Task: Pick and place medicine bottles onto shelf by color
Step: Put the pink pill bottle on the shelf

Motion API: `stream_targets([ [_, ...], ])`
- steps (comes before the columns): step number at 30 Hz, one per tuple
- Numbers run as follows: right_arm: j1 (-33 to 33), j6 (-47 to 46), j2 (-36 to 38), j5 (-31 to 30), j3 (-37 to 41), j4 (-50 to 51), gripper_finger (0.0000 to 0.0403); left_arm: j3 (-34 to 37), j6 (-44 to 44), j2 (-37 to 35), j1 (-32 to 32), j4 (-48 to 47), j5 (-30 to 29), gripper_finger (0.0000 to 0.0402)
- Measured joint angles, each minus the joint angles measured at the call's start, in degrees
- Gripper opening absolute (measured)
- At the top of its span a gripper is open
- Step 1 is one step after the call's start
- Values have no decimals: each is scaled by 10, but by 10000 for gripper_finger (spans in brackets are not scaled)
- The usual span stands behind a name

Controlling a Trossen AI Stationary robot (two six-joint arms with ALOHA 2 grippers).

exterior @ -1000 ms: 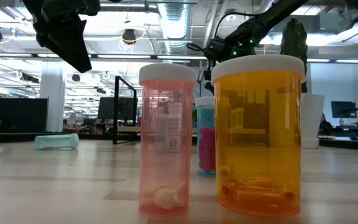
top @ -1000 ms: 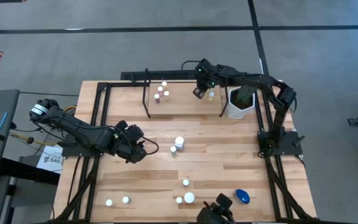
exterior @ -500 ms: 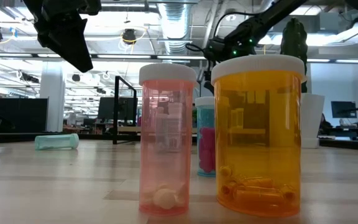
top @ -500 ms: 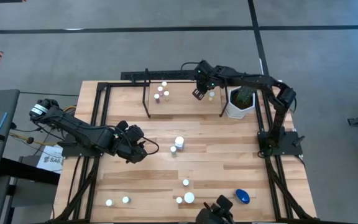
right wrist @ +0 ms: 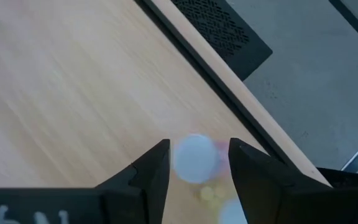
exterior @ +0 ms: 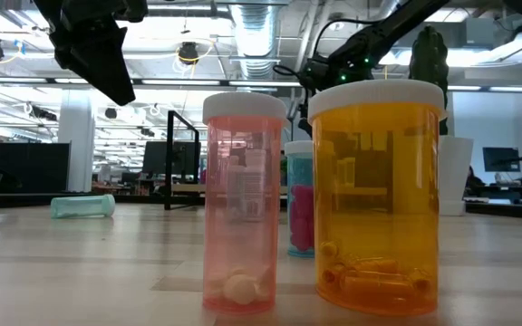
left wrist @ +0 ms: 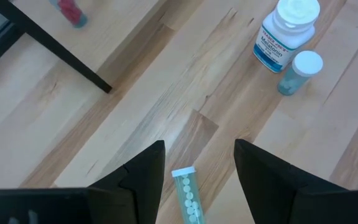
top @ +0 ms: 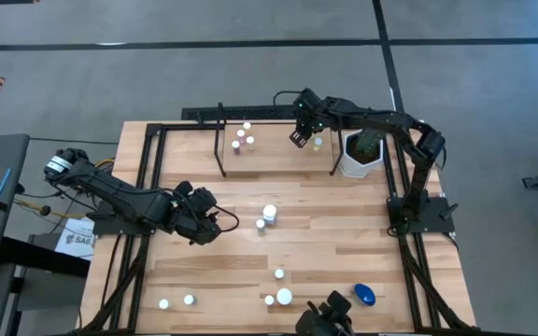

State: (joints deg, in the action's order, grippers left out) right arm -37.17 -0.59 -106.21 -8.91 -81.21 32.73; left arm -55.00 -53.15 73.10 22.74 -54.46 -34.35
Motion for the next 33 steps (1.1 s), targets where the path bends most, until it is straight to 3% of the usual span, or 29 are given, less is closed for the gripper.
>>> stream_targets([
  [11,1,13,0,0,0,0,198,0,0,0,0,0,5,181],
  [20,16,291,0,-1,0,54,202,0,-3,0,0,0,5,181],
  [33,9,384,-9,1,0,26,200,0,-1,0,-5,0,-5,181],
])
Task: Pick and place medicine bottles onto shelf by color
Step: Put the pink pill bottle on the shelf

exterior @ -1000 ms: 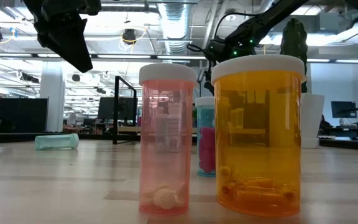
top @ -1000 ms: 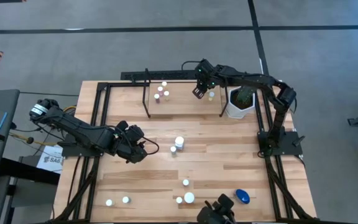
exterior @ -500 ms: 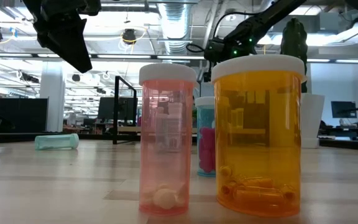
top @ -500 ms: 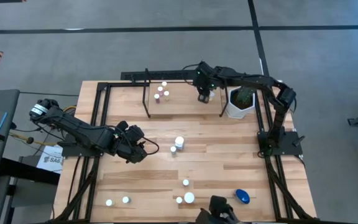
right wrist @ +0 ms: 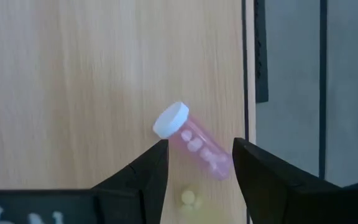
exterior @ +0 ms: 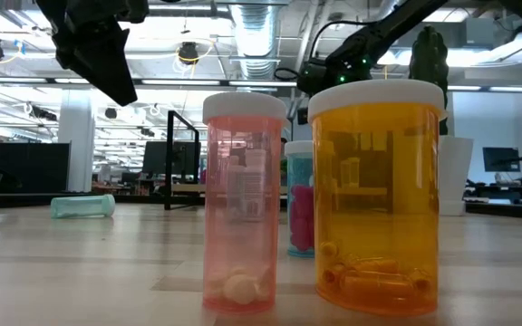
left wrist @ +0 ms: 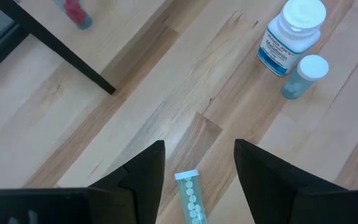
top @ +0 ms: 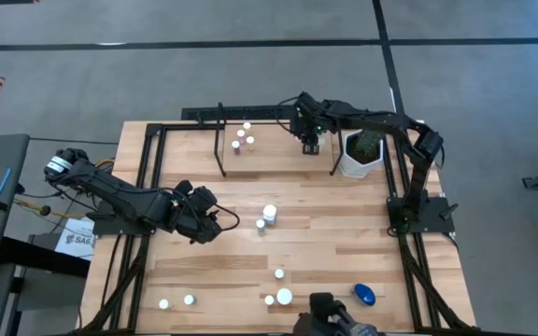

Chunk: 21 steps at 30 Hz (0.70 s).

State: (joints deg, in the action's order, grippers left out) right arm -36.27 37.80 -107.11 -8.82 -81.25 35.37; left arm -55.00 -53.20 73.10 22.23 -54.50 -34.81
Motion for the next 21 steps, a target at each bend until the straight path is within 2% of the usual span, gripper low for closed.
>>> stream_targets([
  [10,9,47,0,48,0,-12,200,0,0,0,0,0,0,181],
  [21,11,76,-53,35,0,-13,200,0,2,0,0,-3,0,181],
])
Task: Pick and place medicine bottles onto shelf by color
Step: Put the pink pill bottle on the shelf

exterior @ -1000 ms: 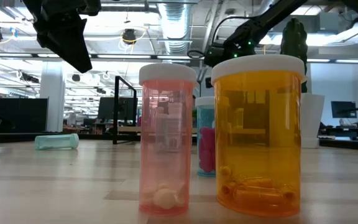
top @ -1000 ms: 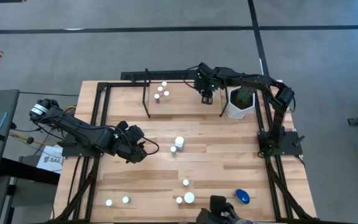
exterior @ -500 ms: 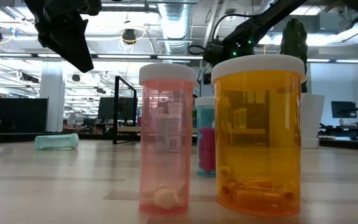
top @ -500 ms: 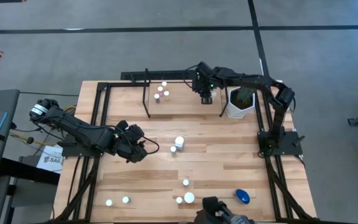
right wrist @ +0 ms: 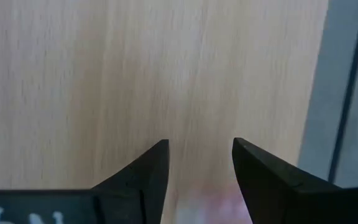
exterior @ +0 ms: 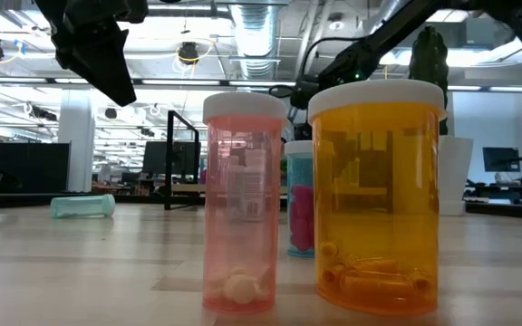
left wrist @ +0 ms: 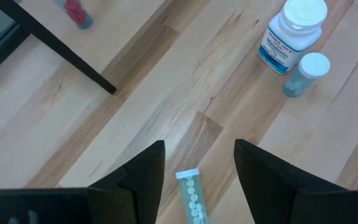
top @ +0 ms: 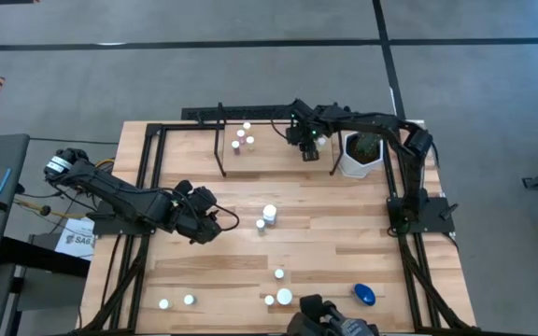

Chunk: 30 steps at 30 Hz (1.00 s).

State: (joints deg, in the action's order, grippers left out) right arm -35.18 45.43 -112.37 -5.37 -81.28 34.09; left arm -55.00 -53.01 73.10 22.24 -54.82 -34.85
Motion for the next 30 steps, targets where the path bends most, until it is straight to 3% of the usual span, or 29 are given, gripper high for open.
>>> stream_targets([
  [15,19,-33,-1,-5,-37,-8,192,0,-10,0,-5,-12,1,181],
  [19,23,-132,2,-6,-86,7,183,0,-8,0,-5,-12,3,181],
  [25,18,-360,3,-24,-125,66,177,0,-6,0,-5,-15,8,181],
  [30,8,-404,-2,-24,-128,110,187,0,12,0,-5,-11,6,181],
])
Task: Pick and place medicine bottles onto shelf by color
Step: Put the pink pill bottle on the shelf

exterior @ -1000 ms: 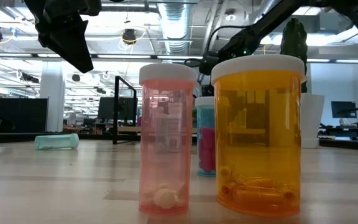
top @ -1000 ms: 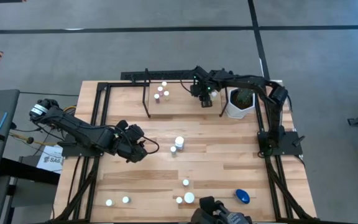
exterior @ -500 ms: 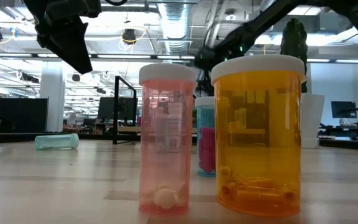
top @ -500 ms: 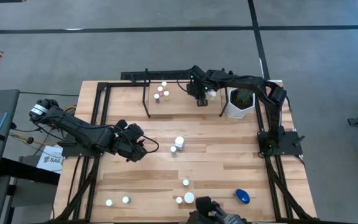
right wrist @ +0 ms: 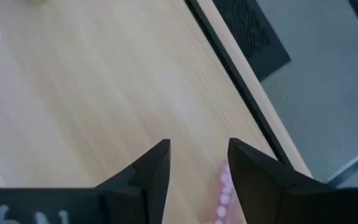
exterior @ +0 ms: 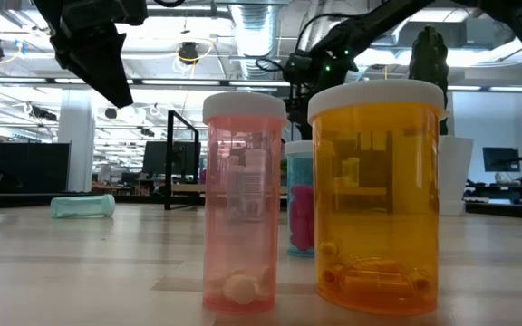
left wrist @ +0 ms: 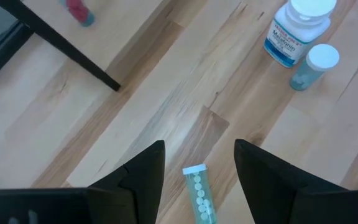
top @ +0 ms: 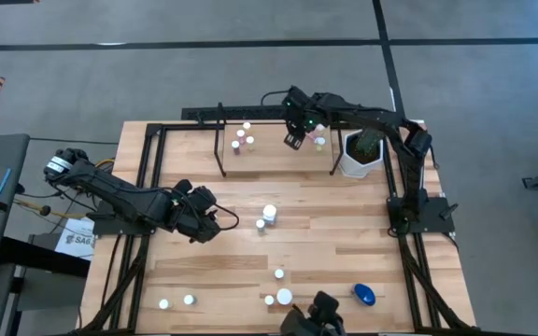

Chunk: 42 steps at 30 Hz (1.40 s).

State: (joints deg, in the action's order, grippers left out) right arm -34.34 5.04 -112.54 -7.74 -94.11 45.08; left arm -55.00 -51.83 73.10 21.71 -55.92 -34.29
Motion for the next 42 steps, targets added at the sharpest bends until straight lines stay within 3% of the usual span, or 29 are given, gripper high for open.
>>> stream_targets([
  [18,-52,-19,-47,-16,0,36,203,0,-3,0,0,5,0,181],
  [31,-45,9,-69,-15,0,26,200,0,-11,0,0,3,2,181],
  [42,-34,17,-68,-14,0,26,140,0,-11,0,-1,3,3,181],
])
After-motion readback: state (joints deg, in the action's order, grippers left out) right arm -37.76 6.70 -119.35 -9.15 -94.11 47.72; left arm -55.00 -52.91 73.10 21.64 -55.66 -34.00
